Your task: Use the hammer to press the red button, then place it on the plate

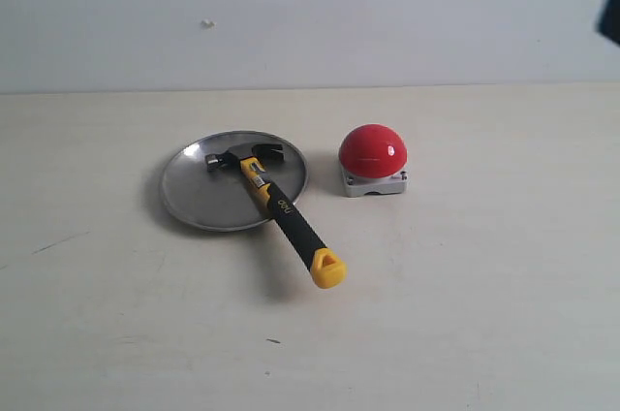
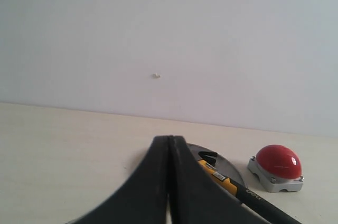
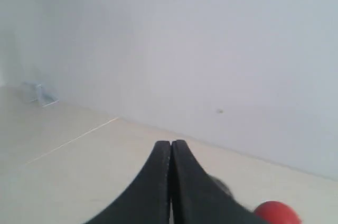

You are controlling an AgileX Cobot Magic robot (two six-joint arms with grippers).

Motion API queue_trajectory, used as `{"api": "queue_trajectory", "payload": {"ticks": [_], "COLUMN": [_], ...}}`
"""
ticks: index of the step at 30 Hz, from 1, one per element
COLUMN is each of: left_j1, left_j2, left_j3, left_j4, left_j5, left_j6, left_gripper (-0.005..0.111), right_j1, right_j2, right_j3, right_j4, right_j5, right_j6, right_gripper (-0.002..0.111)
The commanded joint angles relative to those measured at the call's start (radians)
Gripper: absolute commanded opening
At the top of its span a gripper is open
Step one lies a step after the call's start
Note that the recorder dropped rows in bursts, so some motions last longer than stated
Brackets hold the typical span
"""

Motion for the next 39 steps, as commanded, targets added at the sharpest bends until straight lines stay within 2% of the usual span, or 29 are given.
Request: {"api": "queue_trajectory", "payload": {"ticks": [1,6,12,13,15,17,19,20,22,28,39], "left_j1": [0.001,0.001,0.001,0.001,0.001,0.001,0.001,0.001,0.001,0.001,0.001], "left_j2": [0.005,0.005,0.005,0.005,0.005,0.005,0.005,0.005,0.005,0.005,0.005], "left_j3": [0.003,0.003,0.003,0.003,0.003,0.003,0.003,0.003,0.003,0.003,0.003], "left_j4": [-0.004,-0.004,-0.004,-0.004,-0.004,-0.004,-0.004,-0.004,-0.004,-0.004,-0.004], "left_j5": [-0.001,-0.001,-0.001,-0.001,-0.001,-0.001,-0.001,-0.001,-0.001,-0.004,-0.004], "left_j6": [0.002,0.002,0.002,0.002,0.002,0.002,0.002,0.002,0.002,0.002,0.002], "left_gripper": [0.000,0.000,0.000,0.000,0.000,0.000,0.000,0.000,0.000,0.000,0.000], "right_j1": [-0.113,-0.134,-0.134,-0.134,-0.134,-0.134,-0.134,-0.134,-0.134,-0.134,-0.134], "right_j2": [-0.193,-0.304,-0.304,-0.316,-0.329,-0.330,-0.335,-0.347,-0.374,-0.432,-0.486], "right_j3": [0.117,0.170,0.200,0.217,0.254,0.266,0.266,0.268,0.270,0.275,0.384], "right_j4": [0.002,0.002,0.002,0.067,0.386,0.871,1.187,1.290,1.393,1.397,1.486], "right_j5": [0.109,0.229,0.228,0.250,0.341,0.482,0.569,0.586,0.599,0.675,0.622], "right_j6": [-0.006,-0.010,-0.014,-0.072,-0.346,-0.813,-1.281,-1.468,-1.616,-1.635,-1.698], "right_gripper": [0.000,0.000,0.000,0.000,0.000,0.000,0.000,0.000,0.000,0.000,0.000]}}
